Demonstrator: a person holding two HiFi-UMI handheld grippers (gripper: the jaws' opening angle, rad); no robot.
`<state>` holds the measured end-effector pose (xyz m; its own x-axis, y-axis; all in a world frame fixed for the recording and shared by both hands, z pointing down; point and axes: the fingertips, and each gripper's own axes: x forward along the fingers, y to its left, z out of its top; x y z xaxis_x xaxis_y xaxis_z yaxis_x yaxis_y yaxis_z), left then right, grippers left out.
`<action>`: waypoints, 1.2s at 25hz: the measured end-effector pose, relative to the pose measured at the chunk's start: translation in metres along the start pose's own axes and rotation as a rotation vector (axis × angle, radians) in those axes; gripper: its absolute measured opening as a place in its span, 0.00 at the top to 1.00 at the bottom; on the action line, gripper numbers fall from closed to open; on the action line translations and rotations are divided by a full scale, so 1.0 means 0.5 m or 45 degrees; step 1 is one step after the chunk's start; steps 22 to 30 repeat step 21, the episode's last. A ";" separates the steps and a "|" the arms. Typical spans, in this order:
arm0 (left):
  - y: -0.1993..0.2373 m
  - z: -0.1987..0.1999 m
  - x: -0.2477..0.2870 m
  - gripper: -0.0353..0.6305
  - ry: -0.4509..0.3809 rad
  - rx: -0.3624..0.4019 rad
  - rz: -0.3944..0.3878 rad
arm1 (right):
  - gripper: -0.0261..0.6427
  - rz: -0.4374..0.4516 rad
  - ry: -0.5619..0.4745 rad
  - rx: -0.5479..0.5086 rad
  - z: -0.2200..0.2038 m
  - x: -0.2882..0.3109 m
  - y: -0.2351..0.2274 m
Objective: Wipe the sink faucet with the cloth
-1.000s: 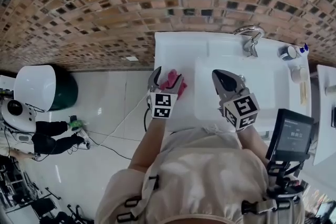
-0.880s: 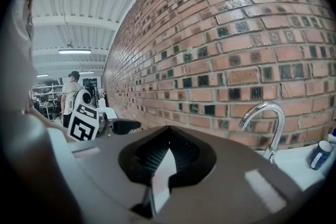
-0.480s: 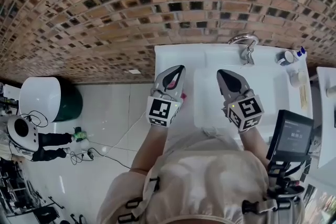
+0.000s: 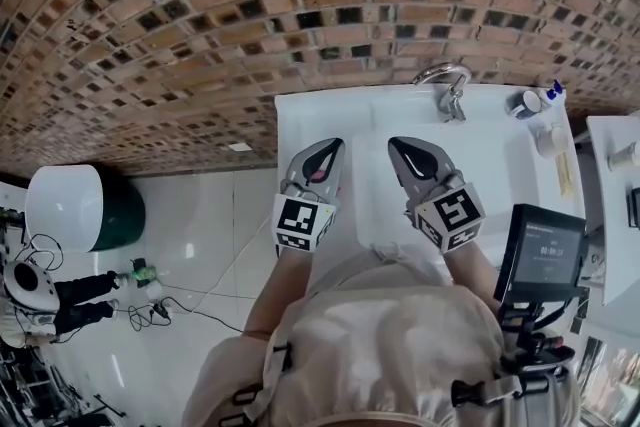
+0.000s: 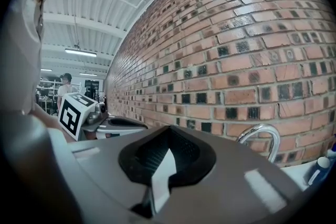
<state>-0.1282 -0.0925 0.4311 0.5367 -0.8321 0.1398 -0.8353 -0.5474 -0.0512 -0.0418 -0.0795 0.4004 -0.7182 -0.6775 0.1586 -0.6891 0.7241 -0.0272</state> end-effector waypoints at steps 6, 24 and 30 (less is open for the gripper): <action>-0.002 0.000 0.004 0.94 0.011 -0.020 -0.027 | 0.98 -0.008 0.011 -0.005 0.003 0.000 -0.004; -0.027 -0.012 0.006 0.94 0.035 -0.062 -0.075 | 0.98 -0.018 -0.022 -0.014 0.012 -0.014 -0.007; -0.027 -0.012 0.006 0.94 0.035 -0.062 -0.075 | 0.98 -0.018 -0.022 -0.014 0.012 -0.014 -0.007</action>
